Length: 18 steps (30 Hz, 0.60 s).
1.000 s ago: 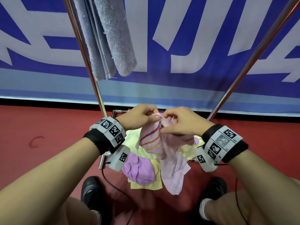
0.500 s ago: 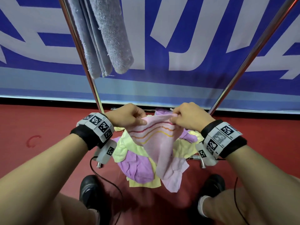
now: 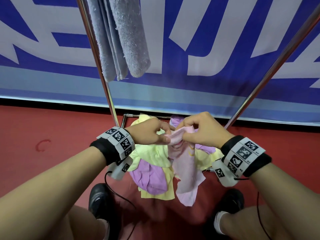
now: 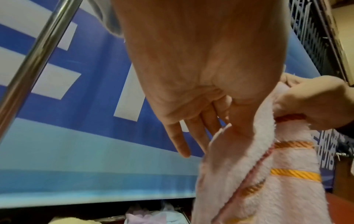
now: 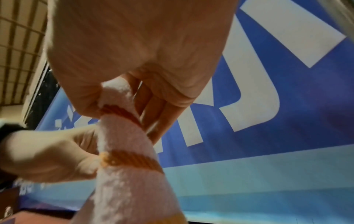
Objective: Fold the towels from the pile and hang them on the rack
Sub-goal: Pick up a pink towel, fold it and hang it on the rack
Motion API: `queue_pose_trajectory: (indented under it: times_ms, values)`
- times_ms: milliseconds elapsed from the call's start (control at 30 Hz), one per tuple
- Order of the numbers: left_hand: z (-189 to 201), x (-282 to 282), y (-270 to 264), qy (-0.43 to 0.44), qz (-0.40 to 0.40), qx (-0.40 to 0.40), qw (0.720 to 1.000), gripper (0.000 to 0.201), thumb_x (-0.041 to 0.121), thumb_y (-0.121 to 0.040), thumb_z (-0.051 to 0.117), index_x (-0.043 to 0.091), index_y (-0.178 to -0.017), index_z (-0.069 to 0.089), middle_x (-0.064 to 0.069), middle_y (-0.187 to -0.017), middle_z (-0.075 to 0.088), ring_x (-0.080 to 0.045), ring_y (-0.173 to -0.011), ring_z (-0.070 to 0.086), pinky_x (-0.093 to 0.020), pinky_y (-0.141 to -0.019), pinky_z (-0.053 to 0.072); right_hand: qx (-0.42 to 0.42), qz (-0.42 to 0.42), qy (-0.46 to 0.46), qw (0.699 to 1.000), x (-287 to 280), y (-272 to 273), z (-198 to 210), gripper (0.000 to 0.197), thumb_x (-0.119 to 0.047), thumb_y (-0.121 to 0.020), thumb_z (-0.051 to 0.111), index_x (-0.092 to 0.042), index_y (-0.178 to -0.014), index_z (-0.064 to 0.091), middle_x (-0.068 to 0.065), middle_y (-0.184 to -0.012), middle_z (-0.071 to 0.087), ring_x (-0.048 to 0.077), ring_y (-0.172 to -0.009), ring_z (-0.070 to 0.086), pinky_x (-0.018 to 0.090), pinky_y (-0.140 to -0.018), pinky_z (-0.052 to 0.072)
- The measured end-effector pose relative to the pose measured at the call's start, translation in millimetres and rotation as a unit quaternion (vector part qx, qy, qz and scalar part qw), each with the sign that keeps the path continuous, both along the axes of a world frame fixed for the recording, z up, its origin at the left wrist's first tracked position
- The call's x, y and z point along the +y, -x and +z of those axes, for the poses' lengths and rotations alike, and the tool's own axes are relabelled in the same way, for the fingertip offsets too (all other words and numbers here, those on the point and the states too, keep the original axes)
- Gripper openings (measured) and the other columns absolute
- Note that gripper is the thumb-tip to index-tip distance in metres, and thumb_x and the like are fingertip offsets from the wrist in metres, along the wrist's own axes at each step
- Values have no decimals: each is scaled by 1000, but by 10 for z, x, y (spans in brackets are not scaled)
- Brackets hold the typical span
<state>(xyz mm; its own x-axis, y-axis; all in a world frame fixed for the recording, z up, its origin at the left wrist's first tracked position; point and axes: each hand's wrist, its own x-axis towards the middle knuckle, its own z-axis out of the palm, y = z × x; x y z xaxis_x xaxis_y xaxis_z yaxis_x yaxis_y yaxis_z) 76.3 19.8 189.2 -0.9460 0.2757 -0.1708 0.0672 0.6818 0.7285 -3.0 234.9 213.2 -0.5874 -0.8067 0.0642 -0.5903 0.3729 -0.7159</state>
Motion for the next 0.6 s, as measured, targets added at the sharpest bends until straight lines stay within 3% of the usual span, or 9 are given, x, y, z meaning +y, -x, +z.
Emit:
queue_pose_trajectory:
  times_ms: [67,100,167,233,300,367,433,500,600]
  values:
    - [-5,27,9,-35,35,4,999,8,14,-92,71,13,-85,69,0,-81,68,0,-72,54,-21,-71,45,-17,-26,9,999,37,49,7,17,-35,-60,60,-18,-58,58,1,-80,77,33,-78,69,47,-69,56]
    - [-3,26,22,-48,54,13,997,8,16,-91,72,16,-84,70,-4,-76,68,-2,-68,53,-24,-67,45,-25,-34,16,999,53,76,14,16,-32,-61,62,-17,-60,60,0,-80,77,31,-77,69,48,-70,56]
    - [-19,-9,57,-61,90,41,993,8,25,-88,74,19,-84,72,-12,-80,70,-9,-72,55,-33,-68,48,-38,-59,33,997,72,134,19,24,-35,-63,67,-11,-64,65,8,-76,73,30,-73,66,51,-73,56]
    - [-9,-35,67,-86,128,68,986,6,22,-88,75,19,-85,72,-4,-79,71,-8,-73,56,-31,-72,49,-55,-89,51,993,73,164,17,40,-45,-67,76,-8,-64,62,22,-73,66,26,-66,58,51,-72,54]
    - [8,-31,68,-123,160,95,975,7,19,-88,76,18,-90,70,3,-78,70,-6,-70,57,-26,-72,48,-65,-132,62,987,60,167,3,53,-54,-70,81,-6,-65,62,24,-69,63,28,-62,56,50,-69,55]
    - [28,-17,66,-153,183,103,966,19,18,-88,76,12,-99,61,7,-70,65,-9,-59,50,-22,-59,43,-46,-178,82,979,34,178,-25,44,-45,-76,82,-9,-66,60,19,-66,64,30,-62,58,47,-70,58]
    - [31,-19,78,-149,201,92,964,21,16,-90,74,10,-101,58,13,-58,58,-6,-51,43,-17,-51,35,-39,-209,110,971,13,213,-52,27,-29,-80,82,-21,-78,57,10,-70,68,20,-64,60,39,-71,56]
    - [36,-39,93,-123,198,74,970,11,20,-90,74,12,-96,68,15,-61,61,0,-56,48,-15,-56,39,-76,-218,117,966,12,261,-87,35,-23,-81,82,-30,-93,51,9,-82,74,22,-69,66,34,-71,54]
    - [32,-100,90,-125,163,10,979,17,16,-84,80,11,-99,74,-3,-86,75,-3,-73,60,-20,-72,50,-88,-225,98,965,45,330,-120,35,-18,-87,78,-35,-104,52,9,-88,76,17,-65,66,30,-70,51]
